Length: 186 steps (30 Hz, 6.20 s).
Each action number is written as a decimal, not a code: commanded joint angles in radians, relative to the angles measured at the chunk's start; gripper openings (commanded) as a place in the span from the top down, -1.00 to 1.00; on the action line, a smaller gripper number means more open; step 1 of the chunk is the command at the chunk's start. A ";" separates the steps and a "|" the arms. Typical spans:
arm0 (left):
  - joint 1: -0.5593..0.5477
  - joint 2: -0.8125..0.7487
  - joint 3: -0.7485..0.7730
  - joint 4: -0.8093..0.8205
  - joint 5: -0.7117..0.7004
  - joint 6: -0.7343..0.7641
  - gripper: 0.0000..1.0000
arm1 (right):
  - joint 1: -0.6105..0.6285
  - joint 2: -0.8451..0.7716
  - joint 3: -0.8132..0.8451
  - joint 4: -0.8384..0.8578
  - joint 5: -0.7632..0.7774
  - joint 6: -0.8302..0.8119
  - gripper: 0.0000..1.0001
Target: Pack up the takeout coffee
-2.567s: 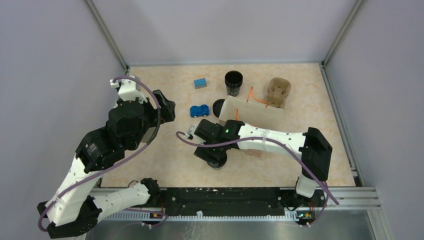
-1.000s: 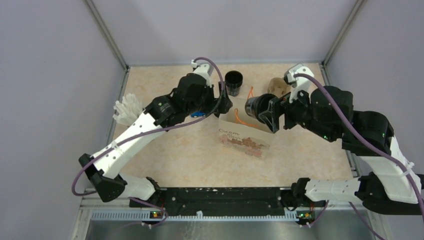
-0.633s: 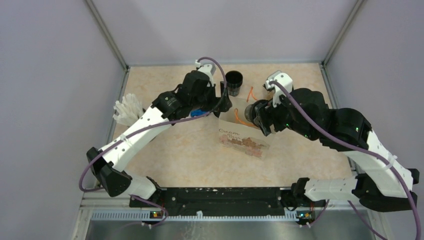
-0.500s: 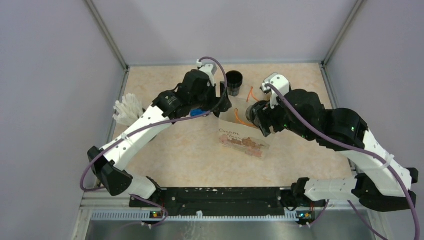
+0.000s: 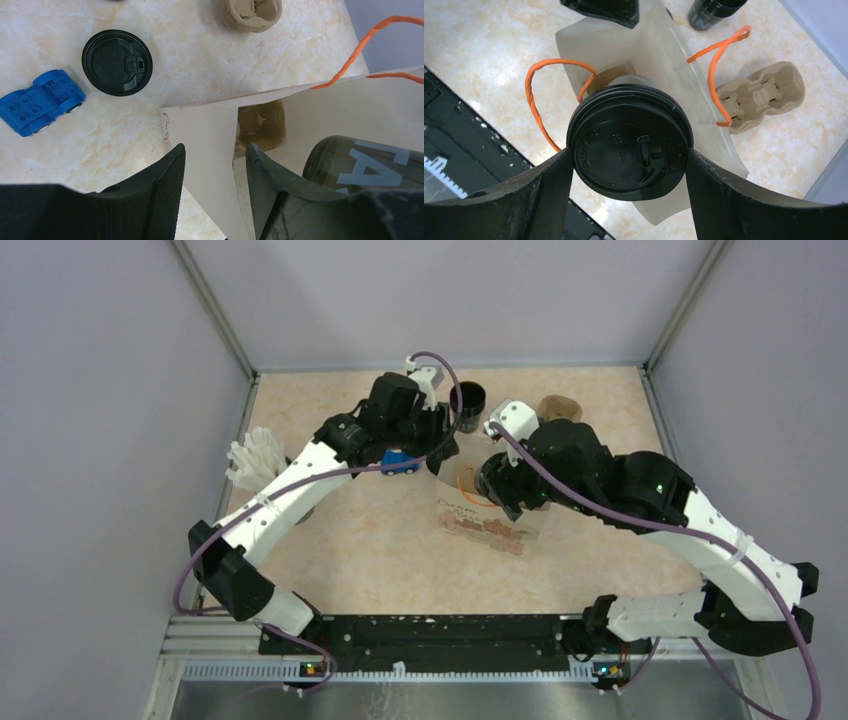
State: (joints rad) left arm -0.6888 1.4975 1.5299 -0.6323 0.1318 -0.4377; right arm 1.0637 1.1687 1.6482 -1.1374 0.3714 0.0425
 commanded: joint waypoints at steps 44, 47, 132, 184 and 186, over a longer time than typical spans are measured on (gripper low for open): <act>0.043 -0.361 -0.309 0.202 0.090 0.133 -0.17 | -0.008 -0.054 -0.405 0.378 -0.256 -0.390 -0.25; 0.044 -0.392 -0.312 0.150 0.102 0.102 -0.31 | -0.007 -0.066 -0.435 0.390 -0.272 -0.415 -0.25; 0.049 -0.649 -0.665 0.210 0.378 0.048 0.88 | 0.142 0.007 -0.582 0.418 0.005 -0.665 -0.21; 0.048 -0.748 -0.730 0.239 0.406 0.025 1.00 | 0.046 0.053 -0.619 0.486 0.091 -0.963 -0.22; 0.049 -0.746 -0.728 0.235 0.408 0.025 1.00 | 0.038 0.046 -0.635 0.501 0.088 -0.965 -0.22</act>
State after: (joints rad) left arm -0.6430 0.7654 0.7944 -0.4137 0.5201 -0.4171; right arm 1.1236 1.2633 1.0416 -0.6586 0.4335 -0.9092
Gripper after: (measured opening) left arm 0.004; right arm 0.735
